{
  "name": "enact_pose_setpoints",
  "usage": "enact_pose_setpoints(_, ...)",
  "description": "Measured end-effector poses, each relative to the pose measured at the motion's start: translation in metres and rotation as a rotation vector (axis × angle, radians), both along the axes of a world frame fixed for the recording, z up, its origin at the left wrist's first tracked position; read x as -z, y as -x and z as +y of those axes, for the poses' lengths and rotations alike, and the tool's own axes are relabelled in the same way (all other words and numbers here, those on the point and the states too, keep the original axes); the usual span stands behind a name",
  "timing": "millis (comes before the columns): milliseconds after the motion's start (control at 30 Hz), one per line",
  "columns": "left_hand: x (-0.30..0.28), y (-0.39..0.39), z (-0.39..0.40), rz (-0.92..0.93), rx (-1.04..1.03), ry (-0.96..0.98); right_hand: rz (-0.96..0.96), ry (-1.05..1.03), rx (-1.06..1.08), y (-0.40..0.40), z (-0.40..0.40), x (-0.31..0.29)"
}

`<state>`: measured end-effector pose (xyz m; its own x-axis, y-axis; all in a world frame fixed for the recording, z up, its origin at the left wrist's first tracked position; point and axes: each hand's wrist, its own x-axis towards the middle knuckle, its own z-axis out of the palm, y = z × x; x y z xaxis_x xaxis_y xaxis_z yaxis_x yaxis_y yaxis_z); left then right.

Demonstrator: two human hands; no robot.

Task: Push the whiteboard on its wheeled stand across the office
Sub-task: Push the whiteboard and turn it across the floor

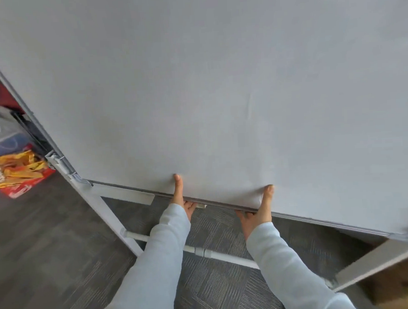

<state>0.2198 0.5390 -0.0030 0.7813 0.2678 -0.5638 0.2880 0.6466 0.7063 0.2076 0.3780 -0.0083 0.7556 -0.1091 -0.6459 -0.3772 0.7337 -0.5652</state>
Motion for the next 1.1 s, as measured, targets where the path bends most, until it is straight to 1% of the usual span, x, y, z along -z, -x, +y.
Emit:
enact_pose_setpoints(100, 0.005, 0.002, 0.017, 0.019, -0.039, 0.008, -0.005, -0.022, -0.017, -0.003, 0.018, 0.001)
enact_pose_setpoints(200, 0.008, 0.001, 0.036, -0.023, -0.068, -0.020, 0.013, -0.032, -0.012, -0.009, 0.034, 0.005)
enact_pose_setpoints(400, 0.015, -0.001, 0.075, -0.049, -0.098, -0.020, -0.052, -0.035, -0.011, -0.017, 0.068, 0.010)
enact_pose_setpoints(567, 0.013, -0.005, 0.111, -0.044, -0.119, 0.004, -0.018, -0.011, -0.014, -0.029, 0.106, 0.014)
enact_pose_setpoints(700, 0.013, -0.012, 0.158, -0.042, -0.155, 0.030, -0.047, -0.002, -0.050, -0.040, 0.150, 0.011)
enact_pose_setpoints(867, 0.014, -0.018, 0.232, -0.041, -0.200, 0.049, -0.071, -0.016, -0.068, -0.050, 0.224, 0.008)
enact_pose_setpoints(967, 0.012, -0.019, 0.274, -0.054, -0.219, 0.066, -0.088, -0.025, -0.114, -0.056, 0.264, 0.013)
enact_pose_setpoints(1100, 0.013, -0.019, 0.335, -0.066, -0.264, 0.062, -0.073, -0.033, -0.145, -0.063, 0.327, 0.018)
